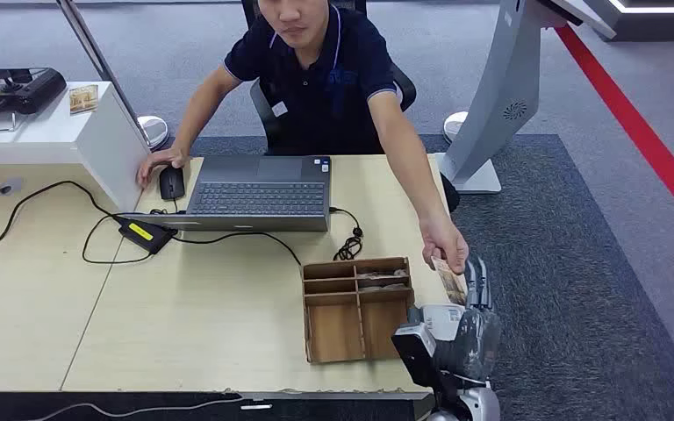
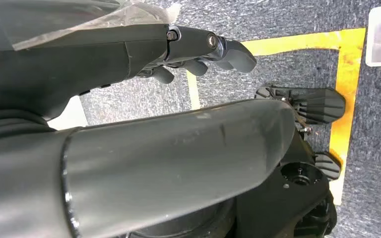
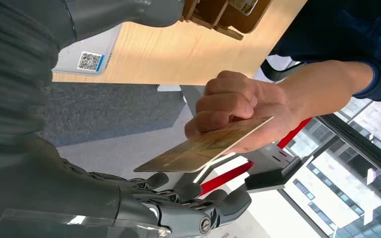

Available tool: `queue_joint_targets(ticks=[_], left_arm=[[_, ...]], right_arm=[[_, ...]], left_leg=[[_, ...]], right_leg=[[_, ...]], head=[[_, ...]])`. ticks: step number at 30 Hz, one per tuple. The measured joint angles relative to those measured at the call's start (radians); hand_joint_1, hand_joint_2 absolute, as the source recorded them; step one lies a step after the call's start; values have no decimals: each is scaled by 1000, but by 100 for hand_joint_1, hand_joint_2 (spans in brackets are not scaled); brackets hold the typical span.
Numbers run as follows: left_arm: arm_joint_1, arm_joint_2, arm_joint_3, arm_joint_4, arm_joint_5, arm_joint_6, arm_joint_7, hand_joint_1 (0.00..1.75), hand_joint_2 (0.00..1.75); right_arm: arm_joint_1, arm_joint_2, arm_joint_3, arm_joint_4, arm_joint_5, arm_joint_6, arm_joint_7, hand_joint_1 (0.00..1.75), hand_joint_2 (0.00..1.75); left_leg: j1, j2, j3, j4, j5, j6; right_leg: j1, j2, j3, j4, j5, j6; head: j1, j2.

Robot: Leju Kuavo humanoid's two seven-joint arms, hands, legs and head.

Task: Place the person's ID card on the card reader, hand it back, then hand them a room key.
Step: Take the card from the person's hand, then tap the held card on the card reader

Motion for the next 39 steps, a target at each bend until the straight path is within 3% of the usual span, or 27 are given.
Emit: queue_joint_targets(ticks=[5, 6, 9, 10, 39], left_arm=[[0, 1, -1, 0, -2, -2, 0, 0, 0], [0, 2, -1, 0, -2, -3, 0, 0, 0], [0, 3, -1, 0, -4, -6, 0, 0, 0], [0, 3, -2, 0, -4, -6, 0, 0, 0], [0, 3, -2, 0, 2, 0, 0, 0, 0]], right_arm=[[-1, 0, 2, -6, 0, 0, -4, 2, 175], [-1, 0, 3, -8, 0, 0, -4, 14, 175], [-2, 0, 3, -12, 1, 0, -5, 142, 175], [-2, 0, 4, -13, 0, 0, -5, 173, 175], [-4, -5, 18, -19, 10, 0, 32, 175, 175]], left_leg=[[0, 0, 0, 0, 0, 0], [0, 0, 0, 0, 0, 0], [0, 0, 0, 0, 0, 0], [0, 0, 0, 0, 0, 0], [0, 0, 0, 0, 0, 0]], right_leg=[[0, 0, 0, 0, 0, 0], [0, 0, 0, 0, 0, 0], [0, 0, 0, 0, 0, 0], [0, 0, 0, 0, 0, 0], [0, 0, 0, 0, 0, 0]], head=[[0, 0], [0, 0], [0, 0], [0, 0], [0, 0]])
